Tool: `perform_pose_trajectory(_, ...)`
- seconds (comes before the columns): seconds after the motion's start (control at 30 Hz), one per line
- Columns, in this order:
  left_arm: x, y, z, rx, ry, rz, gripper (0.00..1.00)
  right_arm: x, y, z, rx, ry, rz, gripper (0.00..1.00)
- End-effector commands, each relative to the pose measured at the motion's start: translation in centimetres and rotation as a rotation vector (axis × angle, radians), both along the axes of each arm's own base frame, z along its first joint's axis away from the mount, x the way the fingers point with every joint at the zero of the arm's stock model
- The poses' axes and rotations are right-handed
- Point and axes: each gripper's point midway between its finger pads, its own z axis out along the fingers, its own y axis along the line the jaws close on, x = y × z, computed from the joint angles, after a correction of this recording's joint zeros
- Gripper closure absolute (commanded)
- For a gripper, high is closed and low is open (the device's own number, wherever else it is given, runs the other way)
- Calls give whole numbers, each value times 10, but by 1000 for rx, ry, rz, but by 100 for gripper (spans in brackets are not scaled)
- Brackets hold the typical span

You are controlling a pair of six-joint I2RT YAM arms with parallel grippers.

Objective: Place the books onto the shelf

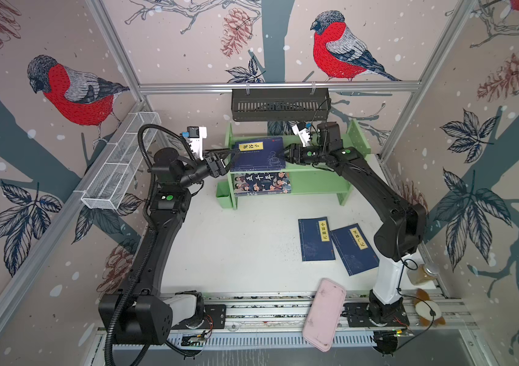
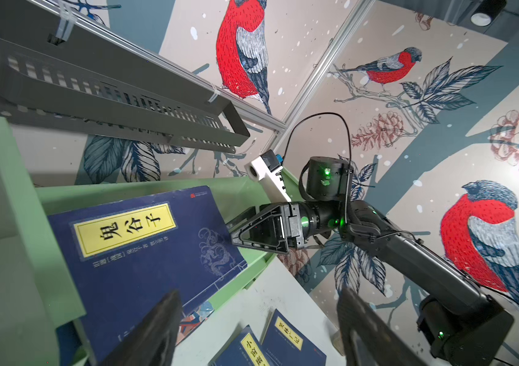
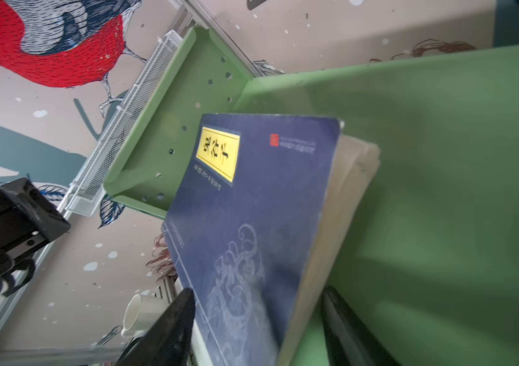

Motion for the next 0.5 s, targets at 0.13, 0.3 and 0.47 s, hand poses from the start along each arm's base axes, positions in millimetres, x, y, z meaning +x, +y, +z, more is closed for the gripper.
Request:
perform_pose_trajectory(0.13, 3, 14, -9, 155, -54, 123, 22, 6, -15, 3, -94, -70, -120, 36)
perform_pose_trajectory(0.3, 4, 25, -29, 236, -32, 194, 22, -4, -17, 12, -99, -110, -140, 41)
perform_pose_trajectory(0.47, 6, 31, -47, 271, -8, 233, 22, -9, -11, 11, -80, -96, -103, 44)
